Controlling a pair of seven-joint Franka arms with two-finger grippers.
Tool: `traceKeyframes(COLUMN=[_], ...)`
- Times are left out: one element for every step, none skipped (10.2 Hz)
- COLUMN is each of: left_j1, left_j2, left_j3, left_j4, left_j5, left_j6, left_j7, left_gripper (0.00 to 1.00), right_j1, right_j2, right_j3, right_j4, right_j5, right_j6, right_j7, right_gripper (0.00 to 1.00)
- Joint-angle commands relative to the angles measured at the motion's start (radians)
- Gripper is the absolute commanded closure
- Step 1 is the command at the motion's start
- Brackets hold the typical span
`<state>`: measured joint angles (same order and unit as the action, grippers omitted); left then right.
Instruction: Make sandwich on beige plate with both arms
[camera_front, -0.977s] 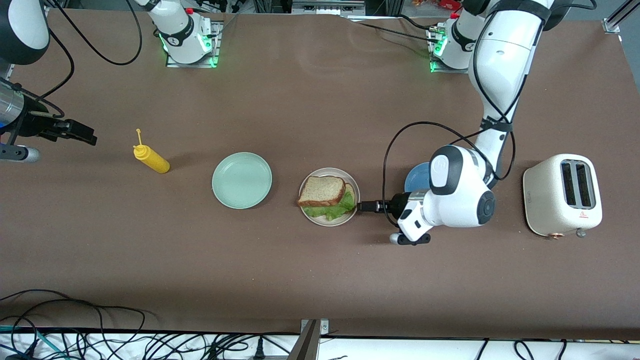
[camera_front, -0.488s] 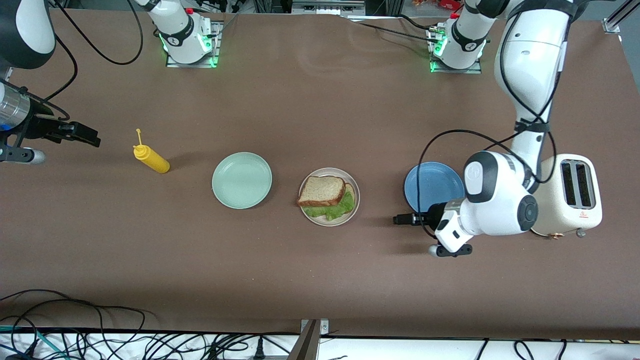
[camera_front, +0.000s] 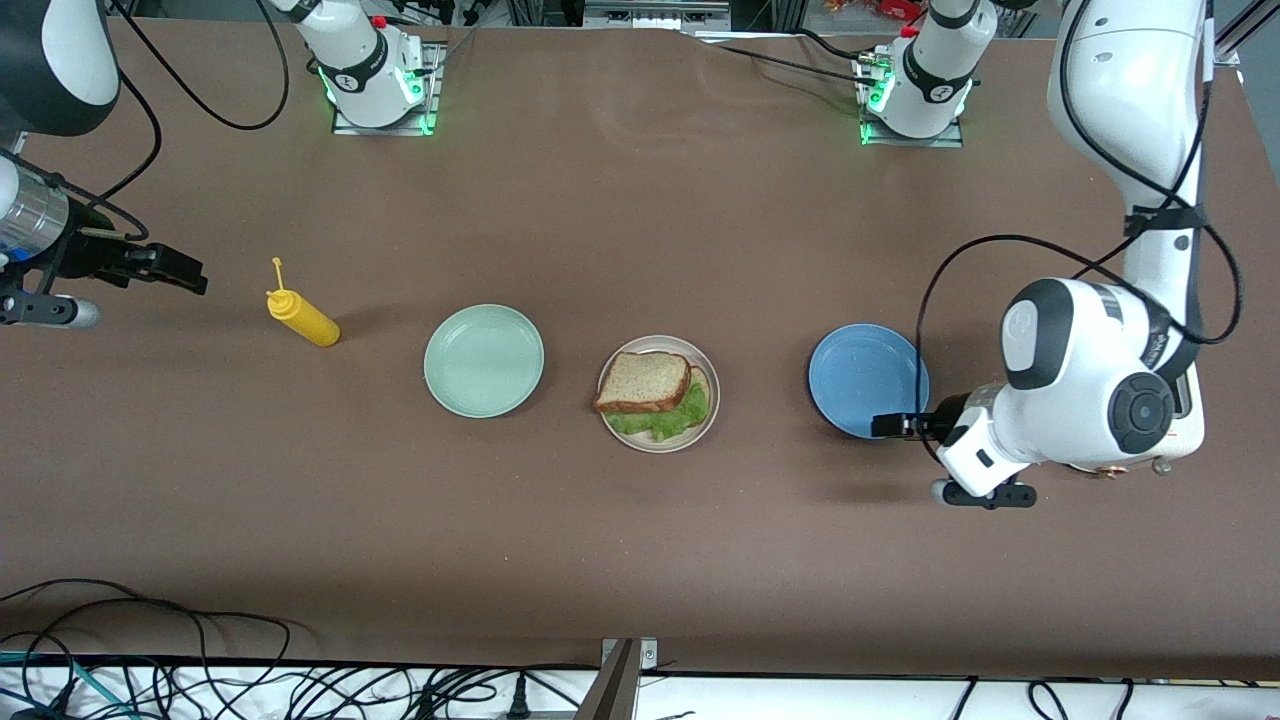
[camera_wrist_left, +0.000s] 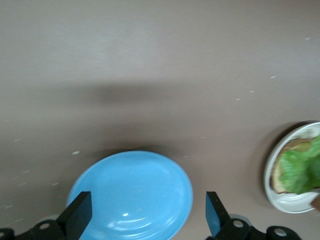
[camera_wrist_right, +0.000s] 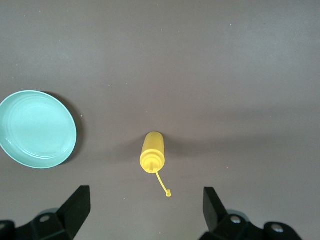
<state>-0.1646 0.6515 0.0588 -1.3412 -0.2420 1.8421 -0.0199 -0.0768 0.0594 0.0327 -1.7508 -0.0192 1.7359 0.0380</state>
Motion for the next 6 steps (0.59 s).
traceKeyframes(left_j1=[0.022, 0.031, 0.042, 0.045, 0.045, 0.045], left_j2=[-0.062, -0.075, -0.087, -0.107, -0.125, -0.144], left_j3=[0.001, 0.001, 0.001, 0.001, 0.0, -0.001], left_j4=[-0.022, -0.023, -0.021, -0.021, -0.021, -0.021], left_j5=[0.114, 0.131, 0.148, 0.18, 0.211, 0.23], left_j6=[-0.036, -0.05, -0.066, -0.09, -0.13, -0.159], left_j7=[-0.003, 0.005, 0.006, 0.006, 0.009, 0.026], left_gripper=[0.0, 0.0, 0.0, 0.0, 0.0, 0.0], right_j1=[-0.003, -0.003, -0.003, -0.001, 0.0, 0.008], right_j2=[-0.018, -0.012, -0.01, -0.01, -0.01, -0.006], right_j3=[0.006, 0.006, 0.006, 0.006, 0.006, 0.006], right_j4=[-0.003, 0.007, 0.008, 0.013, 0.013, 0.017], right_j5=[-0.01, -0.008, -0.008, -0.008, -0.011, -0.015], right_j6=[0.004, 0.004, 0.004, 0.004, 0.004, 0.004], right_j7=[0.028, 0.031, 0.034, 0.04, 0.046, 0.048], right_gripper=[0.0, 0.0, 0.0, 0.0, 0.0, 0.0])
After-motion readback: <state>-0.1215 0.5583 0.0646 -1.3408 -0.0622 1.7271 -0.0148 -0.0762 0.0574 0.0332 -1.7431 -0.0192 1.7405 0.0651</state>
